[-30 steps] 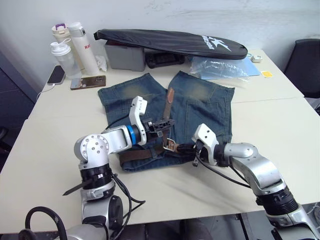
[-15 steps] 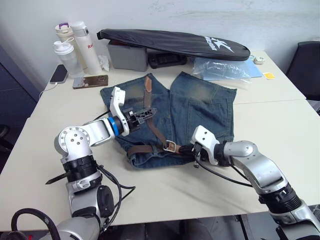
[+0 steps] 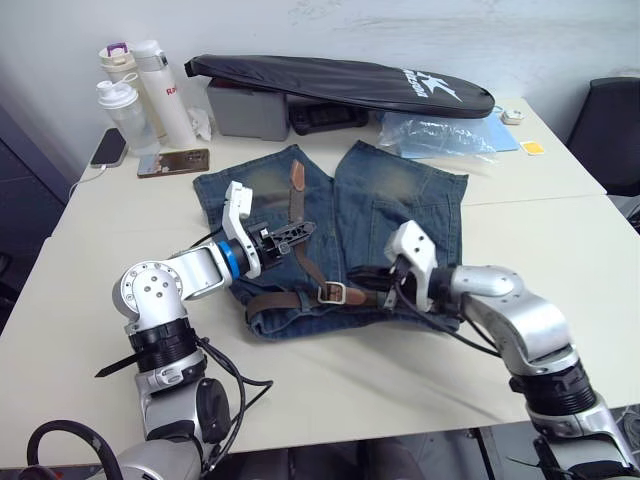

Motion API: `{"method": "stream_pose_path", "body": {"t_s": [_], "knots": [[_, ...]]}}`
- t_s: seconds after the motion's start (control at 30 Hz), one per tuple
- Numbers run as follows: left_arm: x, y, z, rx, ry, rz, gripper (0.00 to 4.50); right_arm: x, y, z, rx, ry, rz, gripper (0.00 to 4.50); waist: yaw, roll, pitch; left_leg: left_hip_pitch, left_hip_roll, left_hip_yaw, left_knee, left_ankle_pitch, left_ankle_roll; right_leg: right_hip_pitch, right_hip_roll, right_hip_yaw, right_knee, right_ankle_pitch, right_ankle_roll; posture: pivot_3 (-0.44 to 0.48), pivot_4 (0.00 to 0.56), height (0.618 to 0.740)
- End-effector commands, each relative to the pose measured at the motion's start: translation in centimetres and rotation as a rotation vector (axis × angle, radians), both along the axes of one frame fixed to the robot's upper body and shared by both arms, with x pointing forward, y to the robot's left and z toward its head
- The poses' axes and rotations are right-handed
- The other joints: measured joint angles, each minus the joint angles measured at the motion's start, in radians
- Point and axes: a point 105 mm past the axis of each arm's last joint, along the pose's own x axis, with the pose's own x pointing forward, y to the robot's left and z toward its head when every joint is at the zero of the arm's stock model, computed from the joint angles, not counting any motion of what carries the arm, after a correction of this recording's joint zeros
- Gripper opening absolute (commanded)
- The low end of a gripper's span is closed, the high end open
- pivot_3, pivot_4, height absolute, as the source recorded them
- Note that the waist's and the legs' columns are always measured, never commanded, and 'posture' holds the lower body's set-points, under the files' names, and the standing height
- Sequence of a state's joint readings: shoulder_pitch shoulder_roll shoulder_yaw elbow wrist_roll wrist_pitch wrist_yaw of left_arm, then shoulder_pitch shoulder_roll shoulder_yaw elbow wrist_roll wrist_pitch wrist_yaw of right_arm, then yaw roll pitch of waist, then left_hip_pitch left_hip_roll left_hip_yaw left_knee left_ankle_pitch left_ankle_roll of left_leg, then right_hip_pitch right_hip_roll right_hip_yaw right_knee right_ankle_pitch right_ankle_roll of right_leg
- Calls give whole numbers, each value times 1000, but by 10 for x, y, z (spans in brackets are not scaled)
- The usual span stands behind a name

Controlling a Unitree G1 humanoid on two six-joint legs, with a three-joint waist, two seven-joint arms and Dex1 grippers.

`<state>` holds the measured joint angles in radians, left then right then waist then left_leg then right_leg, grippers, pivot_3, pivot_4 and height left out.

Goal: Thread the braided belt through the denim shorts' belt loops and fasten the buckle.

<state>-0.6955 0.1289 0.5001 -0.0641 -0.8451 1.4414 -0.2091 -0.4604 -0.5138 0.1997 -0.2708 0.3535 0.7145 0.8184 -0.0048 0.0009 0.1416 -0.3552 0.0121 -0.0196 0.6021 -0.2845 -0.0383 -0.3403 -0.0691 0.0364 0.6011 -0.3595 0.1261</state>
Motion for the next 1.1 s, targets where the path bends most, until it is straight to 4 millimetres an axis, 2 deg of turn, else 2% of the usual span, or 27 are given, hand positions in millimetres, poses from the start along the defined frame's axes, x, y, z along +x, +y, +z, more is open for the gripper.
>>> {"method": "stream_pose_path", "body": {"t_s": [0.03, 0.17, 0.2, 0.3, 0.43, 0.6, 1.1], "knots": [[0, 6, 10, -14, -45, 18, 0, 6, 17, -7, -46, -21, 37, 25, 0, 0, 0, 0, 0, 0, 0, 0, 0, 0, 0, 0, 0, 0, 0, 0, 150, 740], [-1, 8, 9, -14, -46, 28, 0, 6, 16, -30, -179, 12, 59, 25, -1, 0, 0, 0, 0, 0, 0, 0, 0, 0, -1, 0, 0, 0, 0, 0, 150, 740], [-1, 8, 9, -14, -47, 31, 0, 7, 17, -30, -176, 7, 60, 25, 0, 0, 0, 0, 0, 1, 0, 0, 0, 0, -1, 1, 0, 0, 0, 0, 150, 740], [-1, 10, 9, -14, -48, 36, 0, 9, 19, -11, -86, -28, 61, 25, 0, 0, 0, 0, 0, 0, 0, 0, 0, 0, -1, 0, 0, 0, 0, 0, 150, 740], [-1, 11, 7, -14, -44, 40, 0, 9, 9, 11, -15, -69, 60, 25, 0, 0, 0, 0, 0, 0, 0, 0, 0, 0, 0, 0, 0, 0, 0, 0, 150, 740], [-1, 13, 4, -25, -35, 58, 0, 5, -11, 17, -13, -61, 50, 25, 2, 0, 0, 0, 0, 0, -1, 0, 0, 0, -1, 0, 0, 0, 0, 0, 150, 740], [-6, 12, 9, -14, -65, 36, 0, 0, -2, -19, -59, 20, 80, 25, 1, 0, 0, 0, 0, 1, -4, 0, 0, 0, -1, 0, -2, 0, 0, 0, 150, 740]]}}
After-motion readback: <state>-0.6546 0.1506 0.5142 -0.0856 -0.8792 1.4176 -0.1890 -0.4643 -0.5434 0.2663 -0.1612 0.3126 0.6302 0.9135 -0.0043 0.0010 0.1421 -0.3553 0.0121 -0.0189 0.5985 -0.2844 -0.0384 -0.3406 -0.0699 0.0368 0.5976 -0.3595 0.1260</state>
